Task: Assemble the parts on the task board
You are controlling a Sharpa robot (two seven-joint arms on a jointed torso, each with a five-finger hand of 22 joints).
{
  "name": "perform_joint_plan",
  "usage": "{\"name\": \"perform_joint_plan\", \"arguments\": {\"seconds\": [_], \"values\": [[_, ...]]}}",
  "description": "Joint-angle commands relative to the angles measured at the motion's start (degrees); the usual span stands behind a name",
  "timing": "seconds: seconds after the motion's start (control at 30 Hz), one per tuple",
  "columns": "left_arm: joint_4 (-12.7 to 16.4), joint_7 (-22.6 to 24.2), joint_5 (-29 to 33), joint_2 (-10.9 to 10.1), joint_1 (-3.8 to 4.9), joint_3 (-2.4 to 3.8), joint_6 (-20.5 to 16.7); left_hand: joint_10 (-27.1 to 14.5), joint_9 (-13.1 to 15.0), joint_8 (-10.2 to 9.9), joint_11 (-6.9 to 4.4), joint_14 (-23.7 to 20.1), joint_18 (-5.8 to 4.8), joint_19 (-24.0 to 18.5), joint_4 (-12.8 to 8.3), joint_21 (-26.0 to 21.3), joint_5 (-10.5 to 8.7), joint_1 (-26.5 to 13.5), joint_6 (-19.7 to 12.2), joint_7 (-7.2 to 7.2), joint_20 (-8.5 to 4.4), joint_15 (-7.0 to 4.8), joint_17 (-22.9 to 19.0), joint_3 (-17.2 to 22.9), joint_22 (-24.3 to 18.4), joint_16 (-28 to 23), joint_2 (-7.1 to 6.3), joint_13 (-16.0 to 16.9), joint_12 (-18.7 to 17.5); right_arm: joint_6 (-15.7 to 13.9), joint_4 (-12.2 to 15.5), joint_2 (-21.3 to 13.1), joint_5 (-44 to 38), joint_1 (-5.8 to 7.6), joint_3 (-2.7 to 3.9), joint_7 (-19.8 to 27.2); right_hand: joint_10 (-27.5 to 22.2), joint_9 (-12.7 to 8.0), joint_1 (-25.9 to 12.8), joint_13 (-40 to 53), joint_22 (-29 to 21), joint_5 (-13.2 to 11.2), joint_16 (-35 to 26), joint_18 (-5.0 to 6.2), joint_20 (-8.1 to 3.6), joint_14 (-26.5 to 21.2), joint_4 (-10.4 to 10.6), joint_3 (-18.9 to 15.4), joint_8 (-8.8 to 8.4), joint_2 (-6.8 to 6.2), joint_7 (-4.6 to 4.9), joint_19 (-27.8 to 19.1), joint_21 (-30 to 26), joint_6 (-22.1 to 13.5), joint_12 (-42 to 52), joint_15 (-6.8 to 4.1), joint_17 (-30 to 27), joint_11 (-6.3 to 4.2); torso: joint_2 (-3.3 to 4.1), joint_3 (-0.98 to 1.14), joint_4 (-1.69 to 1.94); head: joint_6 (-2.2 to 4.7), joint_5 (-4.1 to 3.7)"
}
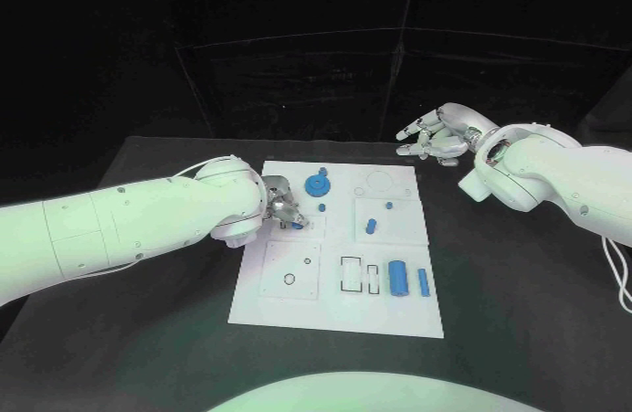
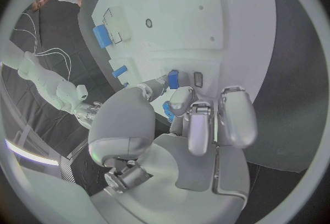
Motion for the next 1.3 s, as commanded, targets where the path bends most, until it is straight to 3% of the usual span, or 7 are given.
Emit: {"name": "perform_joint_plan", "arguments": {"seconds": [0.03,0.2,0.77,0.97,1.0,1.1,1.3], "values": [[-0.21,-0.29,-0.25,0.19,-0.09,-0.11,1.08,0.47,-0.09,0.18,-0.03,5.85,-1.14,0.62,1.35,0.45,0.17,-1.93,0.51,0.07,-0.11,-0.20,15.10,-1.71,0.26,0.19,0.09,0.13,0.26,0.40,-0.03,0.07,-0.20,0.12,0.04,0.45,-0.40,0.04,-0.01,-0.24,-0.15,0.28,-0.37,0.29,0.04,1.70,0.11,-0.32,0.39,0.27,-0.05,-0.34,-0.37,0.03,-0.44,0.09,-0.19,0.19,0.03,0.02,-0.03,0.03,-0.01],[-0.84,-0.13,-0.25,0.72,-0.08,-0.11,1.04,0.61,-0.08,0.15,-0.06,5.85,-1.21,0.73,3.33,0.73,0.19,-4.31,0.76,0.05,-0.09,-0.20,15.10,-3.74,0.75,0.19,0.50,0.36,0.59,0.44,-0.09,0.16,-0.20,0.12,0.04,0.42,-0.40,0.04,-0.01,-0.24,-0.15,0.28,-0.37,0.29,0.04,1.70,0.11,-0.32,0.39,0.27,-0.05,-0.34,-0.37,0.03,-0.44,0.09,-0.19,0.19,0.02,0.02,-0.05,-0.05,-0.01],[-1.58,0.20,-0.25,1.36,-0.08,-0.10,0.80,1.02,-0.01,0.21,-0.16,5.85,-1.41,1.03,6.57,1.53,0.18,-7.73,1.42,-0.08,-0.15,-0.28,15.10,-7.47,2.11,0.19,0.60,0.90,1.31,0.73,-0.09,0.19,-0.26,0.12,0.04,0.24,-0.53,0.04,-0.05,-0.48,-0.24,0.28,-0.45,0.31,0.04,1.68,0.14,-0.35,0.42,0.26,-0.05,-0.38,-0.42,0.03,-0.62,0.09,-0.29,0.19,0.02,0.02,0.03,-0.08,-0.33],[-1.50,0.41,-0.25,1.15,-0.07,-0.10,0.33,1.13,0.11,0.30,-0.28,5.85,-1.45,1.08,8.45,1.72,0.16,-9.68,1.67,-0.24,-0.23,-0.37,15.10,-11.50,2.47,0.19,-0.08,0.99,1.51,0.79,-0.13,0.19,-0.27,0.12,0.04,0.25,-0.62,0.04,-0.07,-0.65,-0.37,0.29,-0.52,0.33,0.04,1.66,0.16,-0.37,0.44,0.26,-0.06,-0.43,-0.49,0.02,-0.76,0.09,-0.39,0.19,0.00,-0.02,0.02,-0.05,-0.38],[-1.42,0.43,-0.25,1.04,-0.07,-0.09,0.26,1.14,0.15,0.30,-0.32,5.85,-1.46,1.08,8.93,1.74,0.16,-10.27,1.68,-0.29,-0.27,-0.41,15.10,-13.39,2.53,0.19,-0.92,0.99,1.54,0.80,-0.13,0.18,-0.27,0.12,0.04,0.24,-0.70,0.04,-0.08,-0.78,-0.51,0.29,-0.59,0.35,0.04,1.64,0.17,-0.38,0.44,0.25,-0.06,-0.48,-0.55,0.02,-0.87,0.09,-0.48,0.19,0.02,-0.04,0.01,-0.08,-0.38],[-0.96,0.52,-0.26,0.43,-0.06,-0.08,0.02,1.13,0.22,0.30,-0.43,5.85,-1.48,1.10,9.71,1.83,0.12,-10.43,1.70,-0.41,-0.38,-0.51,15.10,-17.19,2.73,0.19,-1.79,0.96,1.56,0.89,-0.18,0.16,-0.27,0.12,0.04,0.23,-0.70,0.04,-0.08,-0.78,-0.51,0.29,-0.59,0.35,0.04,1.64,0.17,-0.38,0.44,0.25,-0.06,-0.48,-0.55,0.02,-0.87,0.09,-0.48,0.19,0.02,-0.06,0.04,-0.03,-0.42],[0.23,0.64,-0.27,-0.93,0.16,-0.03,-0.25,1.11,0.36,0.38,-0.52,5.85,-1.50,1.10,10.52,1.85,0.10,-9.50,1.79,-0.53,-0.48,-0.63,15.10,-20.81,2.83,0.19,-1.72,0.88,1.56,0.97,-0.26,0.15,-0.27,0.12,0.04,0.24,-0.81,0.04,-0.11,-0.95,-0.64,0.28,-0.71,0.38,0.04,1.60,0.19,-0.41,0.46,0.24,-0.06,-0.53,-0.63,0.01,-1.01,0.09,-0.64,0.19,0.01,-0.04,0.08,-0.04,-0.50]]}}
